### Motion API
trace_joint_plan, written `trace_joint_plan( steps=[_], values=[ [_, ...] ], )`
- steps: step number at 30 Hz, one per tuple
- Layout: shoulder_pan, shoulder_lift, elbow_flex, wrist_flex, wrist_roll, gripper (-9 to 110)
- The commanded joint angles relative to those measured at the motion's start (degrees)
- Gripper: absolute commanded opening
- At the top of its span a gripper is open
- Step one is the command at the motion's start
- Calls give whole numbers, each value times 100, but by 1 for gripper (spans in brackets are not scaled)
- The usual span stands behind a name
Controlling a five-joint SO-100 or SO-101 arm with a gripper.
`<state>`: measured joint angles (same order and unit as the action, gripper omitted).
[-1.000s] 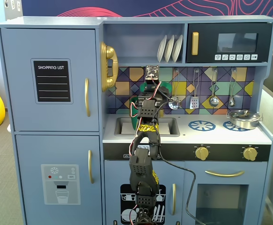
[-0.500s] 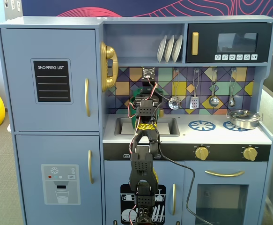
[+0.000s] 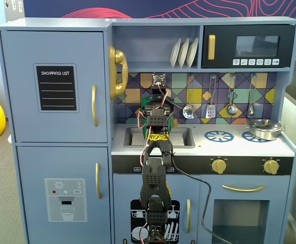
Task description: Pick up the lid from the counter and put it on the green recipient
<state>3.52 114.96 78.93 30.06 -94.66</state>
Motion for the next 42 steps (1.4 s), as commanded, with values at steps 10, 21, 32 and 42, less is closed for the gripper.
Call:
trace_joint_plan(
  steps=[10, 21, 32, 42],
  values=[
    [-237, 255, 422, -290, -132, 0],
    [-123, 325, 677, -545, -211, 22],
    [123, 1310, -53, 914, -404, 33],
    [316, 4755, 3190, 3647, -105, 26]
  ],
)
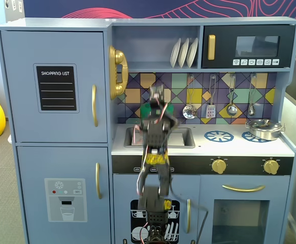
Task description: Pick up the lid from the counter and put it on the green recipient
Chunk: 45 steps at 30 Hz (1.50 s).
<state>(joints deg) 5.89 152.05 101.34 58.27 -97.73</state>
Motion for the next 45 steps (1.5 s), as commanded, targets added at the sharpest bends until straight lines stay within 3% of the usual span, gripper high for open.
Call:
trace_joint_plan(
  steps=[1, 4, 12, 17, 26, 30, 45],
  values=[
    [114, 1274, 1327, 976, 167, 25],
    [132, 1916, 2707, 1081, 316, 22],
    [79, 2435, 5950, -97, 562, 10],
    [-9, 2988, 6987, 492, 325, 2],
    [-299, 2997, 7031, 2900, 642, 1],
    [-316, 2997, 7040, 2953, 1125, 3],
    [-325, 3006, 7040, 2953, 1134, 3]
  ],
)
